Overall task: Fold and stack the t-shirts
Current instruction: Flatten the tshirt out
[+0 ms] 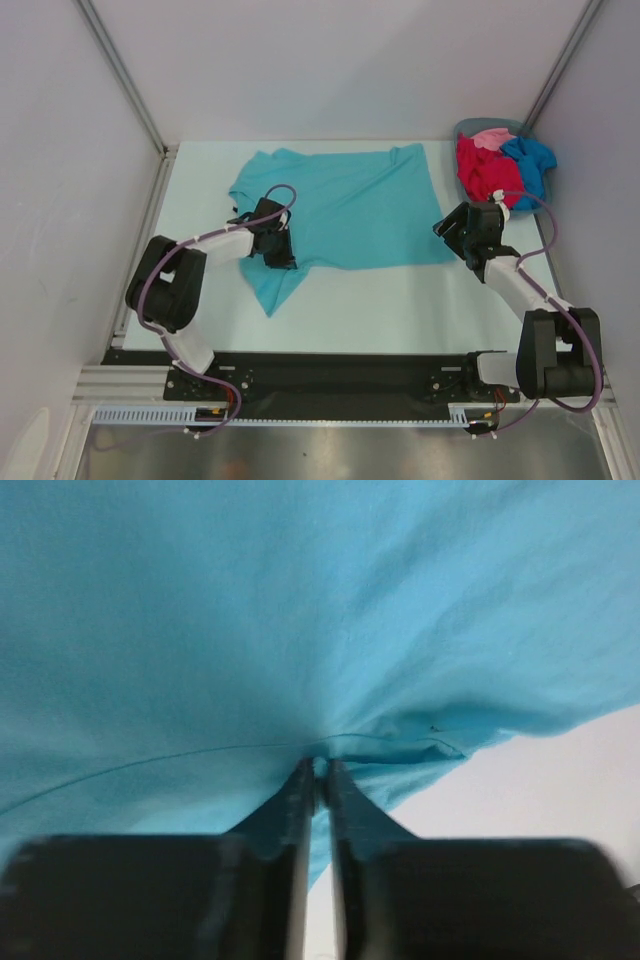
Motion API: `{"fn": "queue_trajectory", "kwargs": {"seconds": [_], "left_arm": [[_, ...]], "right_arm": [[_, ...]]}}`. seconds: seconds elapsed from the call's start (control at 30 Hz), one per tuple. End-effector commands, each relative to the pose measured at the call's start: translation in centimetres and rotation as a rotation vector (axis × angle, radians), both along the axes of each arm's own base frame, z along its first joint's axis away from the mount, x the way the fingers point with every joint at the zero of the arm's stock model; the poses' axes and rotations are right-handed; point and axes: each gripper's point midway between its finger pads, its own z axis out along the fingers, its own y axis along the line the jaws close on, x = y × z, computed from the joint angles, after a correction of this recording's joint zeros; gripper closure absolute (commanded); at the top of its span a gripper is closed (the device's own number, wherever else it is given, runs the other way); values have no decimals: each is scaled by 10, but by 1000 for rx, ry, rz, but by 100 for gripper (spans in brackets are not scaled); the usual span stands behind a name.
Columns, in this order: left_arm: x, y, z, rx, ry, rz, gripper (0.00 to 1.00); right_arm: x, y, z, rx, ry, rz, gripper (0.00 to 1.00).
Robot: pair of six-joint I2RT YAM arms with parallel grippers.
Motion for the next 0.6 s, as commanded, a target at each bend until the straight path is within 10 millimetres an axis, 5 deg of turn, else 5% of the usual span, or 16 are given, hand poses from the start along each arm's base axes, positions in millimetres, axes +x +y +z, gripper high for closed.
{"fn": "queue_trajectory", "kwargs": {"seconds": [0.0, 0.07, 0.33, 0.57], "left_arm": [[-4, -1, 15, -15, -38, -23, 92], [-6, -2, 19, -13, -45, -29, 99], [-27, -19, 58, -4, -119, -90, 100], [-72, -51, 69, -13, -117, -207, 100]], "right_arm": [[8, 3, 7, 2, -33, 4, 35], [8, 4, 6, 5, -34, 5, 35], [11, 6, 1, -2, -17, 12, 36], [20, 5, 3, 3, -32, 4, 36]]}}
